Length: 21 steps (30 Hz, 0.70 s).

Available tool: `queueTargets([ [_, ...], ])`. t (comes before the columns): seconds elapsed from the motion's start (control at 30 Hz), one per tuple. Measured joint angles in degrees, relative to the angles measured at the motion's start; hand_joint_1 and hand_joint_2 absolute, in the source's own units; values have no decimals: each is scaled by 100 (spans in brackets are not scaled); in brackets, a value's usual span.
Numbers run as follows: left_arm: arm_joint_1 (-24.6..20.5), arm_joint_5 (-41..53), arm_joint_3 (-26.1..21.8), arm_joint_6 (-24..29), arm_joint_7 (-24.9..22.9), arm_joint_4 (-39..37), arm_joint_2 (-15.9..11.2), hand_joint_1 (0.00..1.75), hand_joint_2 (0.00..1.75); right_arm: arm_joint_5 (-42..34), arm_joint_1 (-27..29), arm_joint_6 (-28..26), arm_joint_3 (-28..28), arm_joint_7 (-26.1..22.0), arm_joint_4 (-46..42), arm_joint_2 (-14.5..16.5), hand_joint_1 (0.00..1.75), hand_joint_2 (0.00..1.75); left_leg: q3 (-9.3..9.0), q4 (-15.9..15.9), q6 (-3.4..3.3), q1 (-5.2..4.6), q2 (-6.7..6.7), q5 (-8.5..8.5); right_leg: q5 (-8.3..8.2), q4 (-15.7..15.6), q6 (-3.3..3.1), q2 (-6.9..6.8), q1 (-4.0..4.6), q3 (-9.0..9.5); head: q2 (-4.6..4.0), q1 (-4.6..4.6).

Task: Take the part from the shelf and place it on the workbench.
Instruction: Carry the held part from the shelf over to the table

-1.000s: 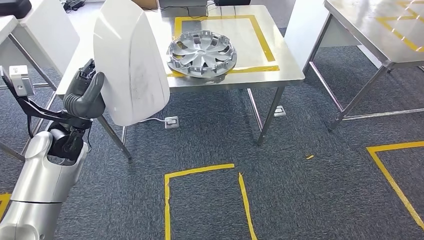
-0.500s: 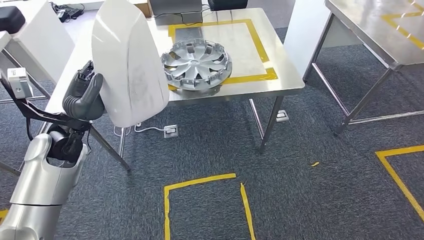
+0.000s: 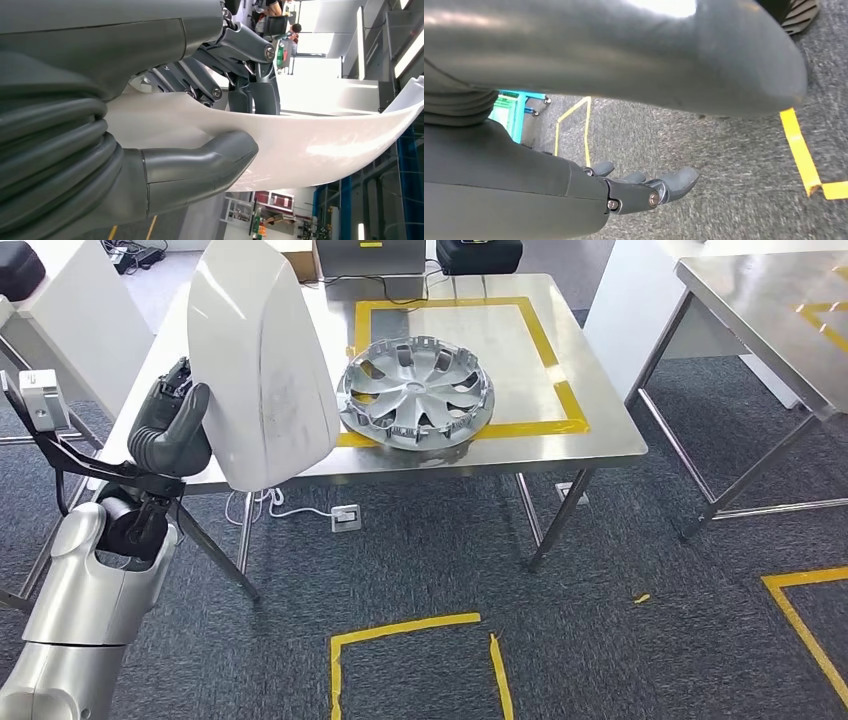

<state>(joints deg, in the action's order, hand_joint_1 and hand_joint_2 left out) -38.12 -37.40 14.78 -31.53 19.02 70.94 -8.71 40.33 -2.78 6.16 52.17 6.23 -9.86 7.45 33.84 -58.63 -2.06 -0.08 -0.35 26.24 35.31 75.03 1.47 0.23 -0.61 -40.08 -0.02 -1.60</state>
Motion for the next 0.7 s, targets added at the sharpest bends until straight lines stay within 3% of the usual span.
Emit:
queueTargets([
  [0.03,2,0,4,-2,0,-10,5,175,175,1,6,-3,0,0,0,-1,0,0,-90,-1,2,-6,-8,76,88,-46,-1,0,2,-114,0,1],
  [0.07,2,-1,5,-3,1,-19,9,175,175,1,13,-7,0,0,0,-2,0,0,-191,-1,9,-10,-14,157,36,-245,-14,0,7,-149,0,1],
  [0.1,1,-1,6,-4,1,-27,15,175,175,1,21,-9,0,0,0,-3,0,0,-298,0,20,-13,-15,241,-185,-572,-40,-1,15,-121,0,1],
  [0.17,-2,-3,9,-7,2,-51,34,175,175,2,45,-11,1,1,0,-5,0,0,-483,-7,57,-29,-26,412,-894,-1281,-109,0,48,-25,0,5],
  [0.2,-3,-3,13,-8,1,-63,44,175,175,2,53,-11,2,3,0,-6,0,0,-545,2,83,-40,-33,500,-1151,-1494,-136,3,65,26,0,6],
  [0.23,-4,-3,17,-10,2,-71,50,175,175,2,60,-11,2,3,0,-7,0,0,-609,-11,115,-50,-42,549,-1280,-1602,-161,10,71,67,0,7],
  [0.3,-25,-11,24,-11,6,-64,51,175,175,2,54,-11,2,3,0,-5,0,0,-665,-78,187,-61,-47,545,-1236,-1638,-218,16,55,212,0,5],
  [0.33,-41,-18,23,-12,14,-60,46,175,175,2,52,-8,3,1,0,-5,0,0,-621,-244,219,-62,-40,466,-1207,-1669,-257,17,38,293,0,-1],
  [0.4,-69,-32,25,-14,22,-60,38,175,175,3,45,-4,11,-1,0,-7,0,0,-247,-839,284,-46,-20,388,-1114,-1710,-314,16,17,457,0,-16],
  [0.43,-72,-38,26,-15,25,-66,35,175,175,3,42,-2,19,-1,0,-9,0,0,10,-1188,314,-32,-13,465,-1047,-1720,-330,17,14,531,0,-20],
  [0.5,-62,-47,28,-17,22,-90,29,175,175,3,43,-2,34,-1,0,-10,0,0,457,-1589,366,2,-5,865,-896,-1726,-335,26,12,692,0,-22],
  [0.53,-57,-50,28,-18,22,-105,28,175,175,3,51,-2,38,0,0,-10,0,0,585,-1580,382,13,-3,1024,-815,-1726,-330,32,12,790,0,-21],
  [0.57,-55,-52,28,-18,22,-120,27,175,175,4,59,-2,40,1,0,-10,0,0,647,-1426,387,21,-1,1040,-727,-1726,-324,38,10,901,0,-22],
  [0.6,-55,-52,28,-18,23,-133,24,175,175,3,64,-2,43,1,0,-10,0,0,660,-1154,383,25,1,873,-635,-1726,-315,42,9,1015,0,-21],
  [0.7,-48,-56,29,-17,24,-201,3,175,175,3,51,-11,63,2,3,-11,0,0,624,-214,304,10,14,-262,-362,-1697,-242,58,20,1254,0,-23],
])
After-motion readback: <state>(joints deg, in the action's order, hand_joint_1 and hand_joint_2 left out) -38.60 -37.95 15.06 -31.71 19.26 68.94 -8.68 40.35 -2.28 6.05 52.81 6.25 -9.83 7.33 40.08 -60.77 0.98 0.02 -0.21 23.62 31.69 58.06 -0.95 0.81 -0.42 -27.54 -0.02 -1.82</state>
